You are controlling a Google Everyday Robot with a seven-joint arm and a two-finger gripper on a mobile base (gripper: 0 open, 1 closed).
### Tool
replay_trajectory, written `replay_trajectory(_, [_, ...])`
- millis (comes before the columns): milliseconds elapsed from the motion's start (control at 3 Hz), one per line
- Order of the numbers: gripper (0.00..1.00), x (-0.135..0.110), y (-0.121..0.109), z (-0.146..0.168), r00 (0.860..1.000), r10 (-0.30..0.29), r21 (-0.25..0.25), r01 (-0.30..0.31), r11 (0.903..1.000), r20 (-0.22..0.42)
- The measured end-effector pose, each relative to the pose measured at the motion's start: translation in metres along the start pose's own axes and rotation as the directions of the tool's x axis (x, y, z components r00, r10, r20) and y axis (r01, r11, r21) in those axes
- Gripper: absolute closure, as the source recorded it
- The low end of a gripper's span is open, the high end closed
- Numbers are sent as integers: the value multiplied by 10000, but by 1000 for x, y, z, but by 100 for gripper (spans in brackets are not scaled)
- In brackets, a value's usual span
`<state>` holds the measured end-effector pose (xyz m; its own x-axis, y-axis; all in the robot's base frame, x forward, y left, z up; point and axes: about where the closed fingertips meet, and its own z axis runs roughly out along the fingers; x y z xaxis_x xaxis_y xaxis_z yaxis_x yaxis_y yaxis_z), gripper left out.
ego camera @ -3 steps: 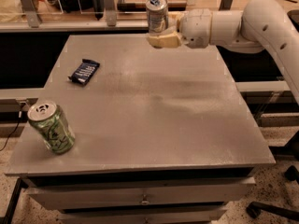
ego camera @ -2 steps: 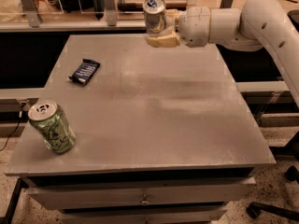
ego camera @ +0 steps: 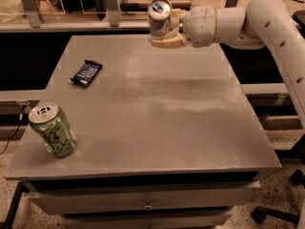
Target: Move redbull can near green can
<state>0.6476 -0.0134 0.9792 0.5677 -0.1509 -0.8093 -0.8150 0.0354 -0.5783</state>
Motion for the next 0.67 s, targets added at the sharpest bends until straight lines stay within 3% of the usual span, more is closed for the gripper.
replay_trajectory(333, [100, -17, 4, -12, 9738, -2263, -484, 2271, 9727, 215])
replay_trajectory(667, [100, -19, 6, -10, 9446, -3265, -559, 3279, 9430, 340])
